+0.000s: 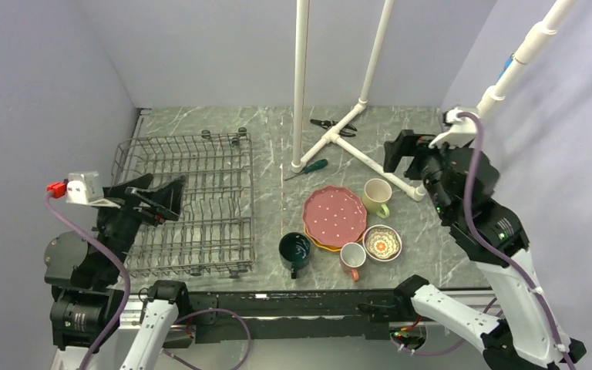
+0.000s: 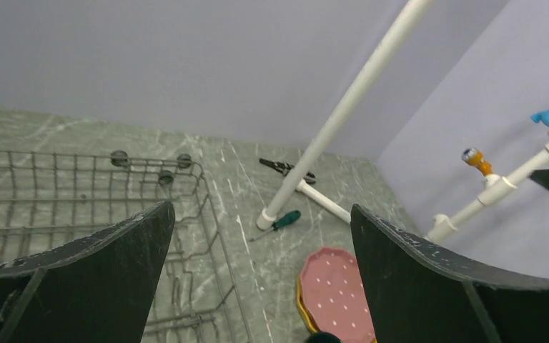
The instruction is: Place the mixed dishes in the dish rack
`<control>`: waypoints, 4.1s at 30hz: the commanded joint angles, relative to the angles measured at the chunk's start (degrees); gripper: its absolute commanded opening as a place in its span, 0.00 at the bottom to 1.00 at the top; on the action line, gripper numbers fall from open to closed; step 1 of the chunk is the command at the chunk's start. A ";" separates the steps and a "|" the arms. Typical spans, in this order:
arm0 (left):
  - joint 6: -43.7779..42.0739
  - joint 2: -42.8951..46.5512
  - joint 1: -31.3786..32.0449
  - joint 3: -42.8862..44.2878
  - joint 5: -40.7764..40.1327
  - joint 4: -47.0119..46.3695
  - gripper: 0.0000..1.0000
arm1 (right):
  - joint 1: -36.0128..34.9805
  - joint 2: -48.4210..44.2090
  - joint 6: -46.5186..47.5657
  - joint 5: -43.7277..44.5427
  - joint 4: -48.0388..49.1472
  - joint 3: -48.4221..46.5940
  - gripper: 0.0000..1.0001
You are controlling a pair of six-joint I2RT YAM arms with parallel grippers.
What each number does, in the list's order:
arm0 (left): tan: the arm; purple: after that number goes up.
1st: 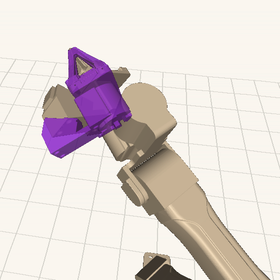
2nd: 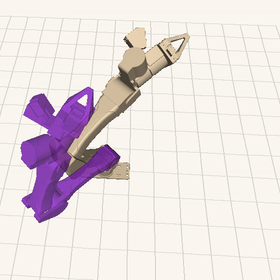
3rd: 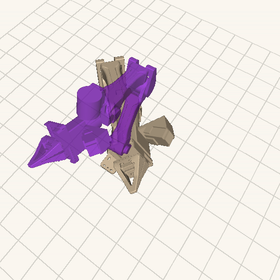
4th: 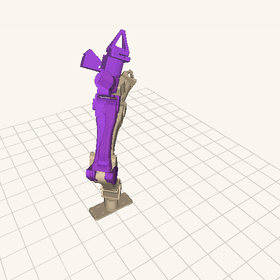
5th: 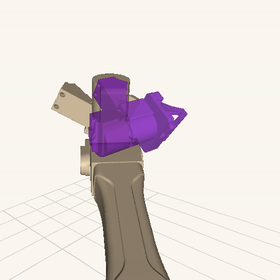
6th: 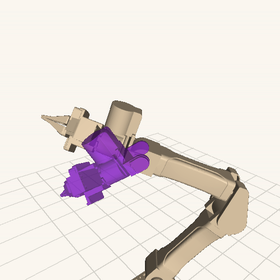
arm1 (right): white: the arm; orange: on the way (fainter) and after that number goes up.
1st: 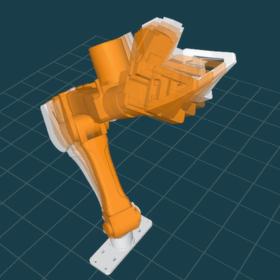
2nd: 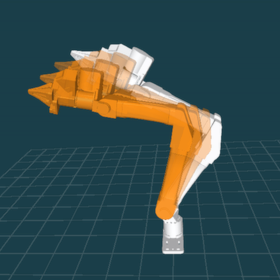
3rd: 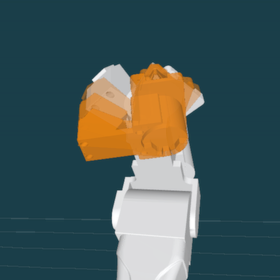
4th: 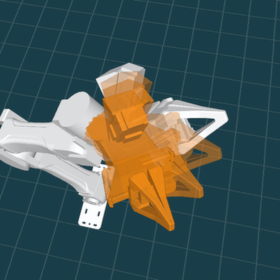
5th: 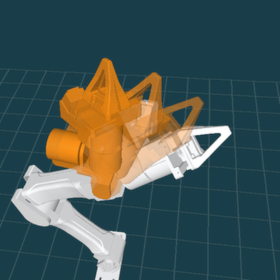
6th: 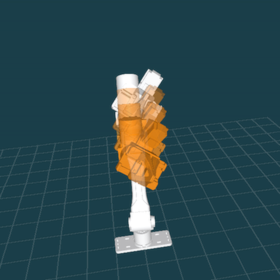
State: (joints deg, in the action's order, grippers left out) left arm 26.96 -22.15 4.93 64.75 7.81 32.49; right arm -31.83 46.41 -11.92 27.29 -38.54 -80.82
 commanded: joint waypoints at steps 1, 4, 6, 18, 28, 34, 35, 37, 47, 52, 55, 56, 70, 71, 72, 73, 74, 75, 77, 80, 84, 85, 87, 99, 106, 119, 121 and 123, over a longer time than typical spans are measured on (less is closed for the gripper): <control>3.08 -2.48 -0.29 -1.93 7.19 -2.38 0.99 | 0.17 1.82 -3.73 -1.13 -5.66 0.05 1.00; 4.60 -4.47 -0.30 -3.82 11.97 -3.63 0.99 | 0.07 5.10 -6.45 -0.70 -7.62 0.73 1.00; 5.54 -6.22 -0.35 -5.42 15.18 -4.13 0.99 | 0.16 7.45 -7.69 -1.54 -9.42 1.78 1.00; 17.98 -8.50 1.04 -25.62 29.49 -20.24 0.99 | 0.21 12.96 -13.68 -22.80 -6.56 17.29 1.00; 16.08 -6.80 10.49 -26.85 22.74 -16.75 0.99 | -13.14 13.51 -15.62 -33.83 1.40 21.40 1.00; 10.73 -4.56 11.37 -21.93 13.77 -9.93 0.99 | -29.86 22.89 -21.05 -21.29 3.50 18.35 0.91; 9.15 -5.50 11.40 -19.39 12.80 -7.01 0.99 | -31.56 24.71 -22.25 -17.73 3.22 17.72 0.91; 7.05 -7.01 11.41 -15.29 12.22 -1.59 0.99 | -34.90 27.15 -24.55 -13.20 2.68 16.98 0.86; 4.55 -5.88 11.35 -17.72 8.26 -0.26 0.99 | -43.99 37.82 -26.44 0.02 5.49 16.34 0.66; 2.85 -7.05 11.41 -16.22 6.28 0.54 0.99 | -44.85 43.77 -24.36 1.87 4.21 13.11 0.56; 1.76 -7.02 11.42 -14.93 5.77 1.24 0.99 | -45.83 46.33 -24.02 3.26 3.65 11.65 0.52; 1.40 -6.91 11.41 -14.66 5.46 1.63 0.99 | -46.12 46.78 -24.02 3.82 3.97 11.79 0.51; 2.13 -7.61 11.37 -13.66 5.56 3.52 0.99 | -46.54 54.61 -24.77 6.15 5.23 10.64 0.32; 2.65 -7.49 11.37 -14.14 6.72 2.77 0.99 | -46.63 54.93 -25.19 6.12 5.56 11.00 0.29; 3.00 -7.18 11.41 -14.99 7.96 1.48 0.99 | -46.60 54.94 -25.45 5.92 6.73 11.90 0.28; 3.52 -6.90 11.40 -15.94 8.49 0.42 0.99 | -46.69 54.96 -25.41 5.70 8.08 12.81 0.28; 4.14 -6.67 11.41 -16.35 8.76 0.42 0.99 | -46.63 55.03 -25.21 5.82 8.76 13.18 0.27; 4.57 -6.53 11.42 -16.31 8.30 0.88 0.99 | -46.67 55.14 -24.94 6.13 8.64 12.84 0.25; 5.02 -6.36 11.42 -15.43 7.70 2.05 0.99 | -46.61 54.97 -25.00 7.31 6.99 11.14 0.17; 5.13 -5.54 11.42 -14.60 6.82 2.89 0.99 | -46.61 52.46 -24.13 7.50 9.59 12.62 0.10; 5.98 -4.73 11.38 -14.20 3.73 4.05 0.99 | -46.63 48.08 -22.88 6.49 14.39 15.28 0.01; 6.12 -4.99 11.41 -13.87 3.45 4.33 0.99 | -46.72 47.55 -22.62 6.55 14.30 15.01 0.00; 6.28 -5.61 11.36 -13.24 4.12 4.38 0.99 | -46.61 46.15 -21.87 6.98 14.45 14.73 0.00; 10.56 -7.63 11.42 -17.29 7.99 -0.83 0.99 | -46.40 18.46 -10.58 5.79 52.21 38.59 0.00; 16.90 -4.51 11.40 -25.95 20.29 -18.80 0.99 | -37.32 8.97 -13.29 -10.30 72.82 43.30 0.00; 37.57 -11.69 12.42 -42.09 36.75 -72.00 0.99 | -20.57 8.52 -38.16 -26.05 91.22 43.83 0.00; 40.53 -14.21 13.44 -43.12 36.26 -78.05 0.99 | -20.62 8.99 -38.24 -26.38 92.47 43.43 0.00; 43.30 -17.22 14.82 -43.34 35.96 -83.02 0.99 | -20.60 9.46 -38.41 -26.57 94.91 43.69 0.00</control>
State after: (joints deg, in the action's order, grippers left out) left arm 62.70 -35.31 17.78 22.31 41.60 -32.91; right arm -52.34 55.90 -47.55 3.42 43.13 -34.39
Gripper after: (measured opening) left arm 0.992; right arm 0.143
